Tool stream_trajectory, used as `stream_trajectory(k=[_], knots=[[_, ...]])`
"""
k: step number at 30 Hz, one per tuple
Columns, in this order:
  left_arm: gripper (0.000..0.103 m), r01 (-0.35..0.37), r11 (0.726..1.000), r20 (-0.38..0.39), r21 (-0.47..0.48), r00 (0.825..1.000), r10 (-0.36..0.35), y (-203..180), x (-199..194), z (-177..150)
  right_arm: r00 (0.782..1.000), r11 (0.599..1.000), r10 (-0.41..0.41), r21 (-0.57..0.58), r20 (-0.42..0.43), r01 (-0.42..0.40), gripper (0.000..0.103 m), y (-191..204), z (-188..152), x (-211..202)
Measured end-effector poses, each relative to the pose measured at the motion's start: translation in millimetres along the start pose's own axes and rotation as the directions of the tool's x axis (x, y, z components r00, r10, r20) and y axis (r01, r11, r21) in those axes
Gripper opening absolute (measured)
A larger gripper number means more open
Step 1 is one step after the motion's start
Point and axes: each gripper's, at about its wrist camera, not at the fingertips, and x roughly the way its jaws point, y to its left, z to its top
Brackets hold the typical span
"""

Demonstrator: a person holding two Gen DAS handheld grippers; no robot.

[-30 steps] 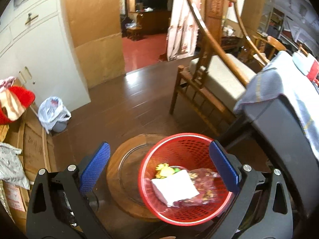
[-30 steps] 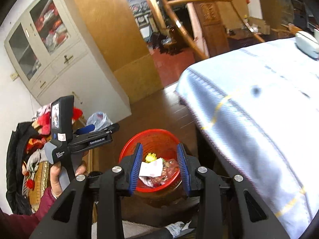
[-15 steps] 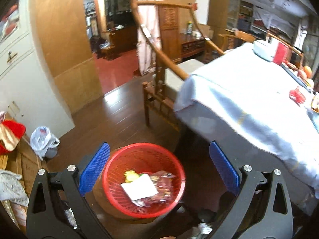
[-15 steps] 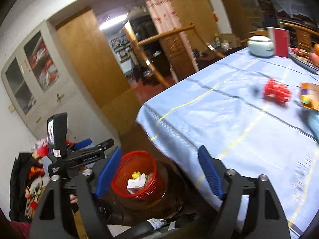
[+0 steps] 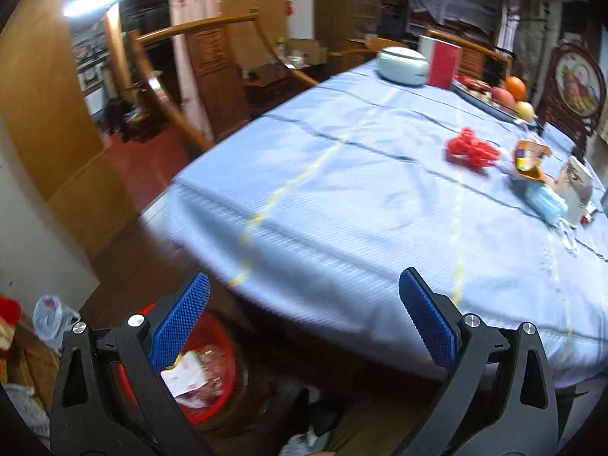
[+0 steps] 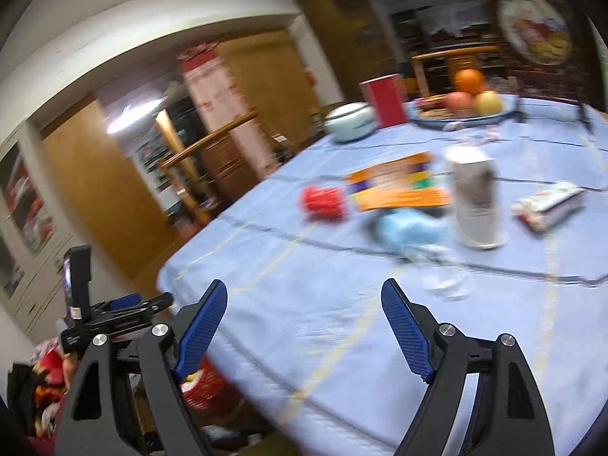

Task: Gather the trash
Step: 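Move both open tools back over the table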

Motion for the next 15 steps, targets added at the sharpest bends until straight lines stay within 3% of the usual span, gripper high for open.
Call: stream_trajectory(k=[10,15], knots=[[0.096,0.097,0.990,-0.034,0.105,0.995,-0.094,-94.2,46.8,49.5,0.986,0.984,-0.167,0.068,0.030,0.164,0.092,-72.1,25.9,-7.1],[0.096,0.122,0.985,-0.057,0.123,0.992,-0.115,-115.6,62.1,59.4,0.974,0.971,-0.225,0.095,0.027,0.221,0.097,-95.8,33.6,-2.7]])
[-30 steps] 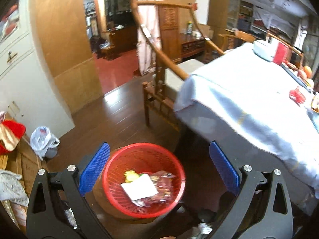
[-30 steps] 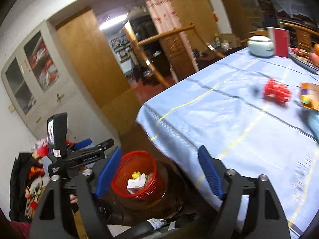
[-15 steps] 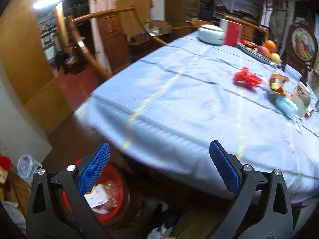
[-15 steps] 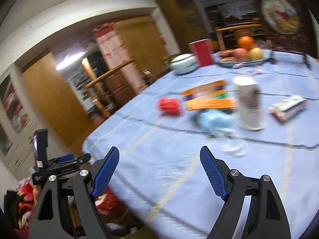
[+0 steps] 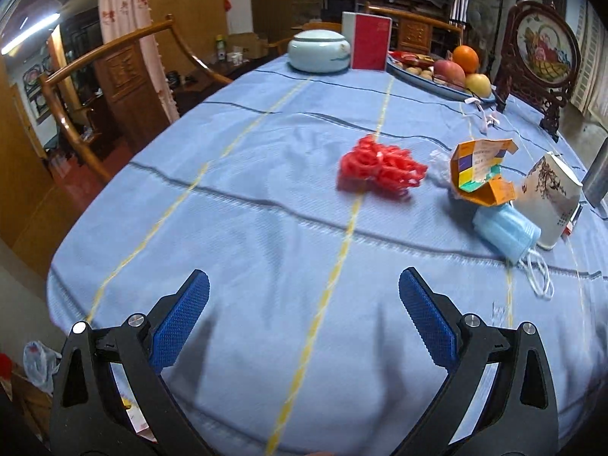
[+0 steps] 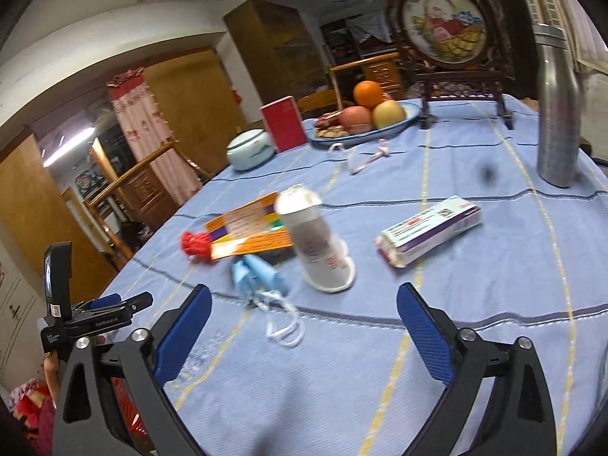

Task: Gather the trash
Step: 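Move both open tools back over the table, then reach the left tool down to the red mesh fruit net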

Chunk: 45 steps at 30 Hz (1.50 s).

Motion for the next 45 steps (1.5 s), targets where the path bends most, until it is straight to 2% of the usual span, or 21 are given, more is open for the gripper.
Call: stream_trajectory(k=[6,9,16,19,21,23,30,32,37,41,44,45], knots=[[0.096,0.014,1.000,-0.016,0.000,1.000,-0.014,-10.3,15.2,15.6,0.991,0.990,-0.134,-0.041,-0.003,0.134,0.097,-7.6,3.2,5.3],[0.096,0.011,1.000,-0.023,-0.001,1.000,-0.011,-15.0,22.6,25.1,0.985,0.984,-0.175,-0.046,-0.007,0.175,0.097,-12.7,2.9,9.3],[0.096,0.012,1.000,-0.039,-0.027,0.999,-0.013,-19.6,37.6,42.1,0.979,0.982,-0.178,0.042,-0.101,0.183,0.097,-33.8,3.9,24.3],[0.096,0.013,0.999,-0.052,-0.041,0.999,-0.015,-19.8,46.5,50.6,0.962,0.968,-0.224,0.084,-0.157,0.238,0.097,-42.4,1.7,33.9],[0.096,0.022,0.998,-0.060,-0.056,0.998,-0.026,-19.5,52.3,56.3,0.952,0.963,-0.240,0.079,-0.192,0.259,0.097,-42.9,-0.2,40.5],[0.096,0.039,0.997,-0.069,-0.070,0.997,-0.043,-19.3,57.7,61.1,0.932,0.954,-0.272,0.057,-0.238,0.293,0.097,-41.4,-2.5,49.6],[0.096,0.053,0.993,-0.095,-0.102,0.994,-0.062,-20.9,78.3,74.4,0.882,0.936,-0.351,-0.102,-0.315,0.336,0.099,-23.1,-7.8,67.1],[0.096,0.065,0.991,-0.093,-0.115,0.993,-0.076,-19.2,80.4,77.6,0.862,0.926,-0.375,-0.182,-0.340,0.331,0.099,-17.5,-10.1,71.4],[0.096,0.075,0.991,-0.081,-0.107,0.993,-0.083,-15.5,83.1,79.4,0.880,0.937,-0.317,-0.263,-0.354,0.232,0.099,-19.5,-11.6,65.5],[0.096,0.103,0.984,-0.052,-0.144,0.992,-0.112,-4.3,82.1,80.0,0.885,0.937,-0.281,-0.306,-0.372,0.169,0.099,-21.0,-10.5,62.1],[0.096,0.141,0.970,-0.058,-0.196,0.986,-0.155,6.4,84.6,80.8,0.909,0.949,-0.278,-0.233,-0.311,0.210,0.097,-29.3,-2.3,55.2],[0.096,0.160,0.965,-0.060,-0.209,0.983,-0.176,8.5,84.8,80.6,0.929,0.952,-0.278,-0.198,-0.245,0.233,0.097,-32.0,3.8,46.8]])
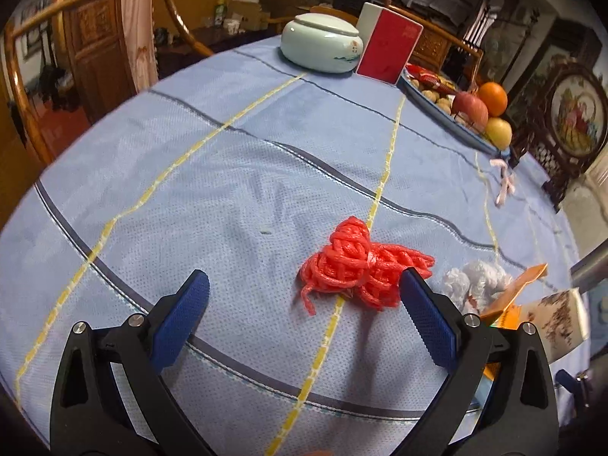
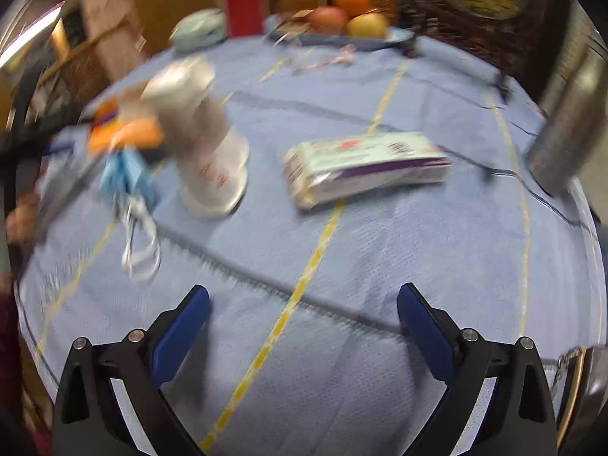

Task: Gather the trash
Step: 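Reach the left tool down to the red mesh fruit net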

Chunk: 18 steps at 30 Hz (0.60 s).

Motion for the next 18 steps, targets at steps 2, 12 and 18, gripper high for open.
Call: stream_trajectory(k=[2,12,18], knots=[[0.096,0.032,0.999,-0.015,-0.008,0.999,-0.032,1.7,1.2,2.3,0.995,0.998,0.026,0.057,0.091,-0.031,0.098,-11.4,5.7,-11.1],[0.096,-0.023,0.997,-0.039,0.076,0.999,0.026,-28.7,18.1,10.0,0.976,0.945,0.203,0.244,0.074,-0.215,0.098,-45.7,-0.7,-2.0],[0.096,-0.159,0.978,-0.017,0.132,0.987,0.162,-21.6,24.9,10.8,0.964,0.919,0.251,0.291,0.090,-0.267,0.098,-54.5,-0.9,1.5]])
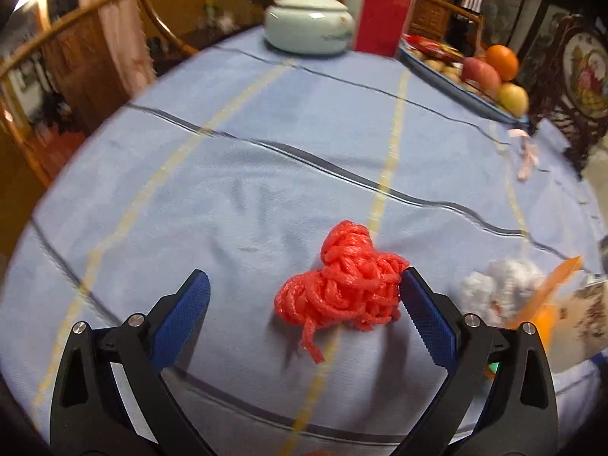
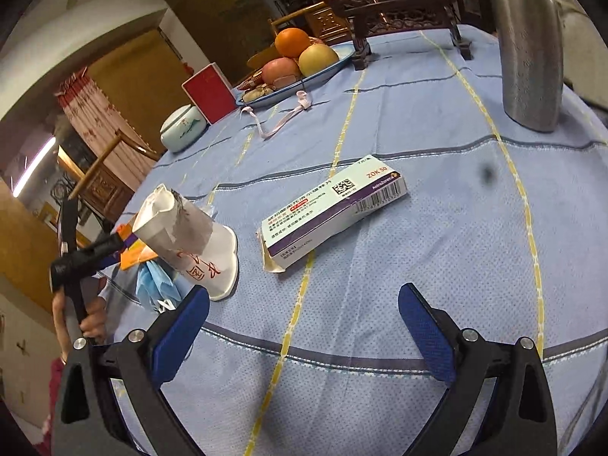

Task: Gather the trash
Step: 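Reach the left tool down to the red mesh fruit net, then grasp the red mesh net with the left tool while the right tool grasps the white paper cup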

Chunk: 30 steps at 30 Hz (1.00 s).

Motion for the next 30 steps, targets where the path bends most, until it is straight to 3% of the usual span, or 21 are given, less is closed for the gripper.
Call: stream_trajectory(k=[2,4,6,9,16,21,23,27,30], knots=[[0.096,-0.049,0.999,0.028,-0.022,0.998,0.050,14.4,-3.9,1.1,1.000,1.000,0.003,-0.004,0.008,-0.003,0.098,0.5,0.0,-1.1],[0.096,-0.032,0.996,0.046,-0.079,0.998,0.036,33.5,-7.3,1.2,1.000,1.000,0.000,-0.027,0.023,0.000,0.098,3.5,-0.6,-3.7],[0.096,0.053,0.982,0.051,-0.179,0.998,-0.044,55.9,-9.5,-1.1,0.999,0.998,-0.012,-0.067,0.037,0.014,0.098,10.6,-2.0,-5.3],[0.096,0.132,0.961,0.035,-0.244,0.991,-0.127,68.9,-4.9,-1.8,0.999,0.991,-0.019,-0.134,0.042,0.024,0.098,20.9,-4.5,-6.1],[0.096,0.108,0.984,0.031,-0.140,0.994,-0.105,45.8,-6.9,0.2,0.999,0.988,-0.010,-0.153,0.048,0.018,0.098,23.2,-4.7,-8.8],[0.096,-0.002,1.000,0.094,0.020,0.996,0.000,12.1,-15.9,-1.6,0.999,0.986,-0.005,-0.167,0.052,0.013,0.098,26.3,-5.8,-10.0],[0.096,0.006,0.998,0.107,0.064,0.994,-0.012,4.8,-18.2,-3.1,0.999,0.986,-0.002,-0.169,0.053,0.011,0.098,26.5,-5.8,-10.5],[0.095,0.022,0.999,0.100,0.043,0.995,-0.026,10.1,-16.2,-1.0,0.999,0.986,0.001,-0.168,0.053,0.008,0.098,26.1,-5.6,-10.3],[0.085,0.063,0.998,0.067,-0.020,0.996,-0.061,22.0,-10.5,2.0,0.999,0.986,0.002,-0.165,0.052,0.007,0.098,25.8,-5.8,-10.0]])
